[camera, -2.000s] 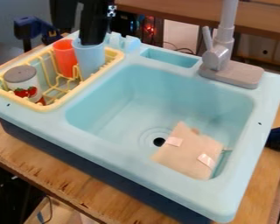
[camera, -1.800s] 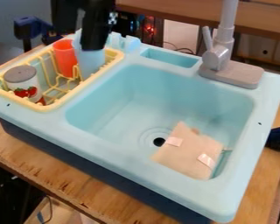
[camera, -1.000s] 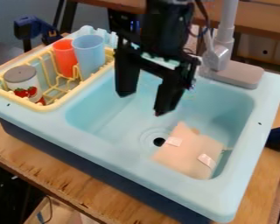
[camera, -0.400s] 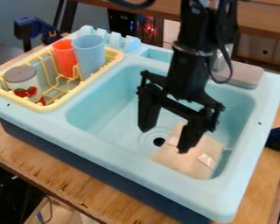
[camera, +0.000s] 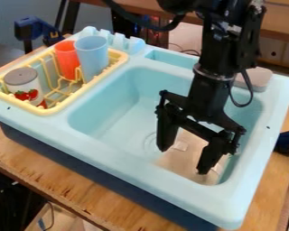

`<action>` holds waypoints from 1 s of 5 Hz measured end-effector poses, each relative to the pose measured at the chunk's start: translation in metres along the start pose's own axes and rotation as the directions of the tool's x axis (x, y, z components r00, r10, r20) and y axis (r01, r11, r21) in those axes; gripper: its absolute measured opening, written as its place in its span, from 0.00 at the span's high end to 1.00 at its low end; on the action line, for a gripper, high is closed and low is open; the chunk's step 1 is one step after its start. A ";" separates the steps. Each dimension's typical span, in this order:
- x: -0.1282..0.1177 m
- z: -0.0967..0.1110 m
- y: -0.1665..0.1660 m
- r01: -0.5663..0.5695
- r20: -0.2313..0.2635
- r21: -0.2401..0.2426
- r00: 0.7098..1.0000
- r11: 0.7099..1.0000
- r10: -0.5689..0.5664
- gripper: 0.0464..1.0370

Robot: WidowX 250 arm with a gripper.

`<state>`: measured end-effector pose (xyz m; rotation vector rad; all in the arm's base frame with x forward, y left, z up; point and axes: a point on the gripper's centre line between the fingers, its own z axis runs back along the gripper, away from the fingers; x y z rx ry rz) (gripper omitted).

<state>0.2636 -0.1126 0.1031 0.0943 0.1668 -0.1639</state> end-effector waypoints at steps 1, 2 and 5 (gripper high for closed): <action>0.005 -0.002 -0.001 -0.024 0.021 -0.003 0.999 1.000 0.024 0.04; 0.007 -0.003 -0.002 -0.006 0.038 -0.011 0.999 1.000 0.006 0.04; 0.014 -0.022 0.006 0.025 0.086 -0.190 0.996 0.981 -0.009 0.04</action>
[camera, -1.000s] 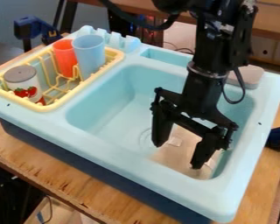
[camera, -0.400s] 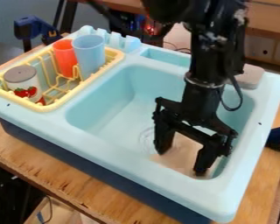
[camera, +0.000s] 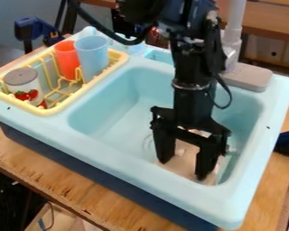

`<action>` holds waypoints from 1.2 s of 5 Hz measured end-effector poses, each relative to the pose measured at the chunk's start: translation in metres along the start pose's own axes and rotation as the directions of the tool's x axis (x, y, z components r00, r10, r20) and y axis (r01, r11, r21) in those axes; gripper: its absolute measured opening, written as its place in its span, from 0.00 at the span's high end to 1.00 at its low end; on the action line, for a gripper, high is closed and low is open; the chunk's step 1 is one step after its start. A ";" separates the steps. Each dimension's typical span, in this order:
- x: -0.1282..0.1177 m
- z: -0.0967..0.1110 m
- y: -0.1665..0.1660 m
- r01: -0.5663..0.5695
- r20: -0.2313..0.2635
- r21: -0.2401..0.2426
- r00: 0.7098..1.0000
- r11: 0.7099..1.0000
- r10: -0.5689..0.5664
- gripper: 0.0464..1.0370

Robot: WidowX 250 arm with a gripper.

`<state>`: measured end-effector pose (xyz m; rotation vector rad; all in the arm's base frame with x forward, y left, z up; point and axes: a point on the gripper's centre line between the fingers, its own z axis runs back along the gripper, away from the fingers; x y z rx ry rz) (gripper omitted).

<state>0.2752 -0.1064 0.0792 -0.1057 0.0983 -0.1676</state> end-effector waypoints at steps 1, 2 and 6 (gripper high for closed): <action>0.019 0.002 0.000 0.047 0.037 0.009 0.998 0.999 -0.047 0.04; 0.051 0.009 0.003 0.079 0.083 0.063 0.993 0.995 -0.084 0.04; 0.046 0.038 -0.006 0.131 0.136 0.119 0.980 0.984 -0.147 0.04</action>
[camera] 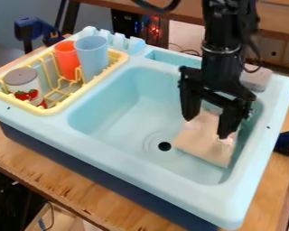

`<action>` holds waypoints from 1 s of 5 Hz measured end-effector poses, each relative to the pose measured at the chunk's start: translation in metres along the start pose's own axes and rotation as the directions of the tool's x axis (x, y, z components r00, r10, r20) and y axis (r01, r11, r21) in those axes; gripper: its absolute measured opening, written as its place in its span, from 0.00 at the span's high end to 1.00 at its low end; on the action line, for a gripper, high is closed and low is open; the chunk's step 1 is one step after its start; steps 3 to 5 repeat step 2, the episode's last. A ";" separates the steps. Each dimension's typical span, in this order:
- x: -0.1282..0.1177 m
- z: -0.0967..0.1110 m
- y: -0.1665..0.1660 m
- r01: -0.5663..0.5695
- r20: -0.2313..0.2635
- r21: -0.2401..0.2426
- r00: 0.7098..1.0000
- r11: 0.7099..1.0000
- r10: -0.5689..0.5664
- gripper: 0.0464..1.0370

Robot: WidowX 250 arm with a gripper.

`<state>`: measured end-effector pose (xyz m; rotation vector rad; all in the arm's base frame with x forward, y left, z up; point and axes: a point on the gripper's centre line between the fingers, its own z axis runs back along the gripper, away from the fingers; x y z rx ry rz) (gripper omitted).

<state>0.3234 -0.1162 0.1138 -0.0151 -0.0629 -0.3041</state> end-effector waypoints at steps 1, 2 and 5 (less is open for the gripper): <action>-0.010 0.009 -0.001 0.008 0.012 -0.005 1.000 1.000 -0.008 0.04; -0.023 0.026 -0.001 0.023 0.017 -0.005 1.000 1.000 -0.023 0.04; -0.023 0.026 -0.001 0.023 0.017 -0.005 1.000 1.000 -0.023 0.04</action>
